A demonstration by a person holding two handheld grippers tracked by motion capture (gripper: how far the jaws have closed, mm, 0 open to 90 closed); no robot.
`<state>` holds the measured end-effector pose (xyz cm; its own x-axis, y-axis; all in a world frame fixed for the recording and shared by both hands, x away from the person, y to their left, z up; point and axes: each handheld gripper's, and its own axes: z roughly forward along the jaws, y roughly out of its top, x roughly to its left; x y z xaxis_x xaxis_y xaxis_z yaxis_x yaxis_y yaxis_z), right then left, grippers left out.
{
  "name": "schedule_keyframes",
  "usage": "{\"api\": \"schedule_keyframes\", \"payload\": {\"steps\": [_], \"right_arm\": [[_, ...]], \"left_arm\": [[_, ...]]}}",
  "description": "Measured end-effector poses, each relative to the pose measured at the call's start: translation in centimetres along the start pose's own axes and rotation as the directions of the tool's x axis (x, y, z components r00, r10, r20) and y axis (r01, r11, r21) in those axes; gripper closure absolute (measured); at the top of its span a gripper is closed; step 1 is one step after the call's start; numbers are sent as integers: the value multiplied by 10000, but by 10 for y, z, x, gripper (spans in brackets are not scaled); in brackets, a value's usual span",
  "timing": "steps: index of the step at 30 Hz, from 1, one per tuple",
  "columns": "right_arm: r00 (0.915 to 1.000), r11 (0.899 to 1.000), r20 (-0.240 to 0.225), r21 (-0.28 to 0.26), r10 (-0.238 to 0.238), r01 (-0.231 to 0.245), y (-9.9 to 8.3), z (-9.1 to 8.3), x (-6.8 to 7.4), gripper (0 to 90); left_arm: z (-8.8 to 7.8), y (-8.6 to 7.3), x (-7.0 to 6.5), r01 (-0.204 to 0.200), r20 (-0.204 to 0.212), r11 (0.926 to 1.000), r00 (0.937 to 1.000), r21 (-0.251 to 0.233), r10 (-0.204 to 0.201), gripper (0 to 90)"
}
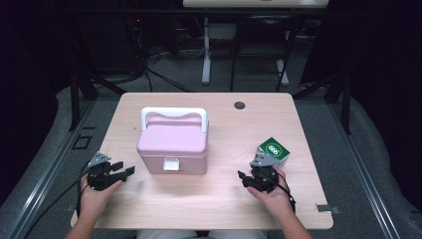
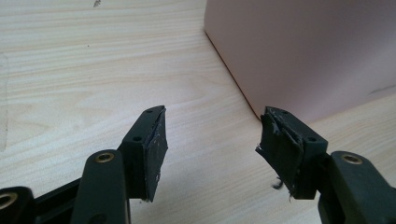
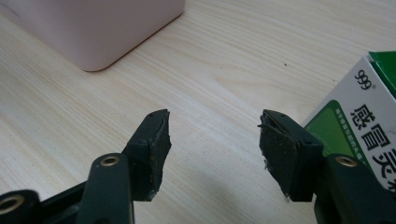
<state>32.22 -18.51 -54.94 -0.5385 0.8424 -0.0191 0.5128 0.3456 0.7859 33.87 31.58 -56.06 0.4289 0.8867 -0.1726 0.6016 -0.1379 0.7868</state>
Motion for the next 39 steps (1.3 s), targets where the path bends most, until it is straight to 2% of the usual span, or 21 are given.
{"api": "schedule_keyframes", "payload": {"steps": [2, 4, 8, 11, 14, 17, 19, 21, 23, 24, 25, 26, 29, 31, 32, 33, 34, 35, 39], "right_arm": [[9999, 9999, -69, 25, -158, 158, 0, 1, 0, 418], [9999, 9999, -49, 76, -118, 118, -1, 2, 0, 419], [9997, 9997, -69, 92, 248, -248, -2, 1, -4, 445], [9981, 9983, -185, -49, 587, -588, -1, 0, -7, 473], [9974, 9976, -212, -100, 689, -691, 0, 0, -8, 479], [9968, 9969, -240, -203, 756, -761, 3, 0, -8, 479], [9961, 9959, -243, -302, 847, -854, 5, -1, -9, 480], [9959, 9958, -260, -286, 865, -873, 7, 0, -10, 482], [9953, 9951, -212, -271, 941, -947, 10, 2, -12, 494], [9947, 9945, -214, -252, 1009, -1014, 12, 3, -13, 502], [9909, 9912, -366, -218, 1296, -1305, 17, 8, -16, 525], [9896, 9900, -390, -201, 1384, -1393, 19, 9, -17, 532], [9890, 9895, -426, -234, 1415, -1426, 26, 16, -17, 550], [9890, 9894, -483, -342, 1395, -1412, 35, 27, -15, 565], [9881, 9886, -551, -363, 1439, -1460, 38, 32, -14, 572], [9866, 9875, -633, -382, 1504, -1530, 41, 35, -12, 576], [9866, 9875, -633, -382, 1504, -1530, 41, 35, -12, 576], [9874, 9881, -729, -517, 1407, -1446, 46, 42, -7, 582], [9894, 9907, -851, -586, 1179, -1231, 53, 49, 2, 599]], "left_arm": [[-1, 1, 0, -16, -21, 10000, 10000, -91, 16, 437], [-1, 1, -1, 7, -45, 9999, 10000, -133, -8, 437], [-3, 1, -1, 74, 9, 9998, 10000, -166, -74, 442], [-5, 1, -2, -101, -4, 9995, 9999, -286, 101, 471], [-6, 2, -4, -176, 11, 9991, 9998, -380, 176, 482], [-7, 5, -6, 26, 172, 9988, 9999, -487, -18, 485], [-8, 13, -5, 360, 204, 9970, 9992, -681, -347, 489], [-8, 18, -4, 416, 132, 9960, 9991, -786, -407, 493], [-6, 24, -2, 543, 261, 9941, 9983, -938, -521, 529], [-5, 28, -1, 697, 353, 9925, 9972, -1003, -664, 537], [-1, 36, 1, 748, 420, 9934, 9966, -868, -714, 580], [-1, 36, 1, 748, 420, 9934, 9966, -868, -714, 589], [7, 45, 0, 814, 502, 9929, 9957, -869, -772, 608], [14, 50, -5, 841, 838, 9912, 9936, -1023, -757, 633], [14, 50, -5, 841, 838, 9912, 9936, -1023, -757, 647], [18, 50, -8, 687, 1012, 9928, 9931, -980, -587, 654], [18, 50, -8, 687, 1012, 9928, 9931, -980, -587, 666], [21, 49, -11, 498, 950, 9947, 9946, -896, -413, 703], [20, 47, -11, 596, 1167, 9944, 9919, -878, -492, 711]]}}
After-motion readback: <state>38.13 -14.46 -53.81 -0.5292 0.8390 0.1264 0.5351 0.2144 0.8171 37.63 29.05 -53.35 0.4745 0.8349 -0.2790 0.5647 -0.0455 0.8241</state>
